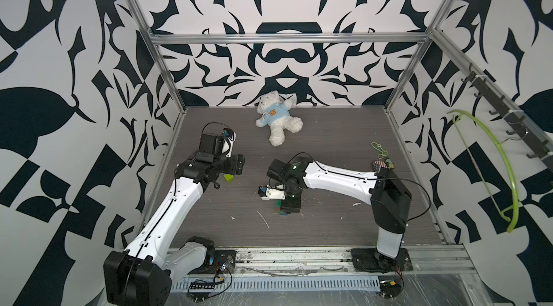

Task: Assemble a carrot with lego
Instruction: Assemble the lego brick with the lego brick, then pick up the lego brick from the center of the board.

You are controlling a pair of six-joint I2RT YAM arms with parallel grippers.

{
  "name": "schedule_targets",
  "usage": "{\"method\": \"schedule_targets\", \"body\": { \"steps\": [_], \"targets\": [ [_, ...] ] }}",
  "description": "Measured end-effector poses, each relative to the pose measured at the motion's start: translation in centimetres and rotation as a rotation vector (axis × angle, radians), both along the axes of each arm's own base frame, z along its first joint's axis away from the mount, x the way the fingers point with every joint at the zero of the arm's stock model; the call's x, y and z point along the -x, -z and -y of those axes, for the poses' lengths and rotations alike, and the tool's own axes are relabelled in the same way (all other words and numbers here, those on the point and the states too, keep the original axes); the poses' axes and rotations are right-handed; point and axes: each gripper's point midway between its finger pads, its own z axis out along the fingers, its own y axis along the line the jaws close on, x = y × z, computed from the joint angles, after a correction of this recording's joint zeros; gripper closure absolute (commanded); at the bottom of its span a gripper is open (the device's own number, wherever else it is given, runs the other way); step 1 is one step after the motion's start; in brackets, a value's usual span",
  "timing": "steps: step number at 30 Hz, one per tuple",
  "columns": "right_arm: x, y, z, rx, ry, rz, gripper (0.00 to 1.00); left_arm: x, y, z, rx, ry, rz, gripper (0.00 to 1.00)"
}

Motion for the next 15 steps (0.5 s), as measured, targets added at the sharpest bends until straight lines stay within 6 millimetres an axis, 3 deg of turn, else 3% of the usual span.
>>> {"method": "schedule_targets", "body": {
  "steps": [5,8,12,15],
  "targets": [
    [-0.5,-4.5,-0.5,-0.162,0.054,0.034,0.35,0.0,0.0,0.0,0.003,-0.003,-0.002,0.22],
    [-1.5,-7.3,0.8,-0.298,0.156,0.02,0.36,0.1,0.0,0.2,0.017,-0.003,-0.006,0.22],
    [-5.3,-9.5,4.7,-0.431,0.391,0.042,0.37,0.3,-0.2,0.6,0.048,0.005,-0.01,0.22],
    [-8.3,-8.8,6.4,-0.431,0.526,0.067,0.37,0.3,-0.5,0.9,0.065,0.012,-0.007,0.22]
  ]
}}
